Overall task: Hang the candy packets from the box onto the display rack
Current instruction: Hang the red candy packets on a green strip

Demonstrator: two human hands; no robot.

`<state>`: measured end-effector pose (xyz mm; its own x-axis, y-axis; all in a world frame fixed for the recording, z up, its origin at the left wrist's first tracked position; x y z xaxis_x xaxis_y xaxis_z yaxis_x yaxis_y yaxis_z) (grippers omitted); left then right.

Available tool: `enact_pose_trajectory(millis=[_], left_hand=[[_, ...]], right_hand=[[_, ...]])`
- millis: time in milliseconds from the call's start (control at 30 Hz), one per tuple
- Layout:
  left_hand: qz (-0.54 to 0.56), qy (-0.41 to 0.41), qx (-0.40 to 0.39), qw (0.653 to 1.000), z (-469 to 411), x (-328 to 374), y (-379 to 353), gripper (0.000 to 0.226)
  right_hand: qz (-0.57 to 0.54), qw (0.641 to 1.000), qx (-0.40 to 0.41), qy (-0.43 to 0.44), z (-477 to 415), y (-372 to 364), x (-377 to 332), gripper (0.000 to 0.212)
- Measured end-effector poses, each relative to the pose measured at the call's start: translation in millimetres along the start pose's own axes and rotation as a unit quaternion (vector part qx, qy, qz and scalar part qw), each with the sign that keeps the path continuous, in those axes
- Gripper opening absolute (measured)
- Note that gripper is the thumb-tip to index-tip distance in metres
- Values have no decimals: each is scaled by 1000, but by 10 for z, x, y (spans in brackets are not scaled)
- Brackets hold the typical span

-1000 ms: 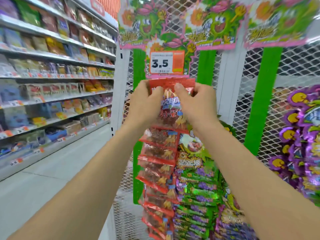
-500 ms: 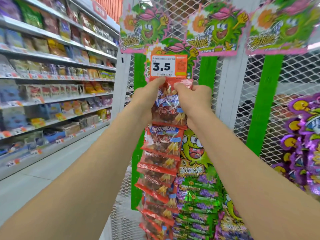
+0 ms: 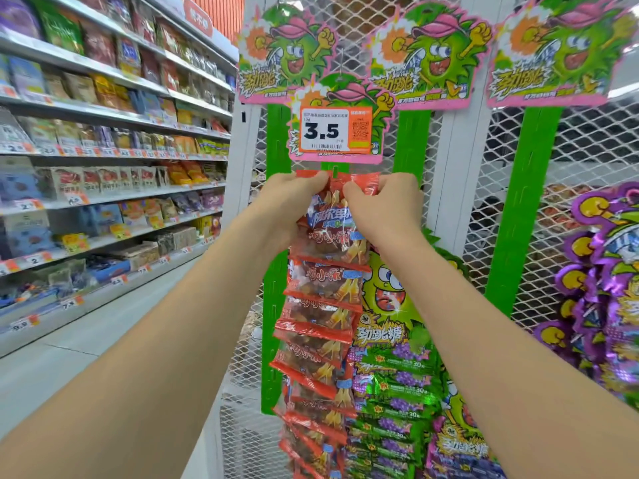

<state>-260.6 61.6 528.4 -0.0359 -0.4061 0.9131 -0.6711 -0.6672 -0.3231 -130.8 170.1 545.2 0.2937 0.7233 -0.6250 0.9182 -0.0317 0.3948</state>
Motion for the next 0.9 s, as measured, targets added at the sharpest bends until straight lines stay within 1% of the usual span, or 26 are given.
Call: enact_pose_trajectory(millis=[67,133,200,267,300,367,400,433,467,500,533,600,633,667,700,733,767,800,867,900], left_hand=[[-76,-56,-16,995,1,1,42,18],[-150,-114,-13,982,51,-11,96,13],[-170,-153,-7,973,112,-58,138,10],[-184,-183,7,966,155,-122,207,9],[-207,-197,20,958,175,-157,252,13],[-270,-222,58,935,211,-262,371,36],[-298,-242,75,921,260,-326,431,43],[-316,-269,89,906,367,-384,480,45],[-324,-302,103,891,502,-456,536,43],[-324,-337,114,877,677,-533,588,39],[-324,-369,125,862,849,-654,654,33],[-341,-402,120,841,1213,-1019,766,19],[-362,-389,92,842,1358,-1290,810,13],[-381,-352,45,854,1471,-1626,848,10],[-400,-283,-16,872,1556,-2026,886,10],[-417,-193,-76,885,1645,-2469,942,10],[-436,-97,-128,885,1747,-2908,1003,12],[-461,-14,-178,870,1856,-3342,1080,16],[-506,103,-275,811,2103,-4065,1195,24],[-520,153,-308,782,2223,-4361,1268,24]], right_hand=[[42,999,12,19,20,-6,11,38],[72,996,31,30,48,-13,53,40],[100,993,53,47,86,2,78,41],[124,989,62,55,141,41,92,33],[133,988,65,52,183,71,101,35],[126,987,73,71,301,128,123,41],[105,986,81,100,404,162,116,37],[82,984,82,136,544,189,105,31],[59,981,72,168,715,193,127,24],[37,981,41,186,911,172,188,17],[23,982,-11,189,1124,115,295,11],[36,973,-159,165,1618,-112,633,8],[69,956,-242,150,1897,-256,848,6],[109,931,-318,143,2180,-400,1091,5],[149,900,-387,136,2459,-544,1359,7],[182,865,-451,126,2733,-673,1632,10],[211,827,-509,109,2988,-786,1909,11],[236,790,-558,93,3225,-877,2174,13],[280,719,-630,90,3638,-996,2591,20],[298,688,-654,97,3810,-1036,2760,21]])
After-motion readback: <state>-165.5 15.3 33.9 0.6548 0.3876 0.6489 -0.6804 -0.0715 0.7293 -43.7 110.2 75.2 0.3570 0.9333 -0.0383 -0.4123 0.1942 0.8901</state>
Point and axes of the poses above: each hand's wrist, its own z-axis away from the middle knuckle, its own y-axis out of the back of the hand, x = y × z, the point moved 7 cm from there along -z, towards the middle knuckle, and after that the axes turned 14 degrees about z, right-handed, at the moved point
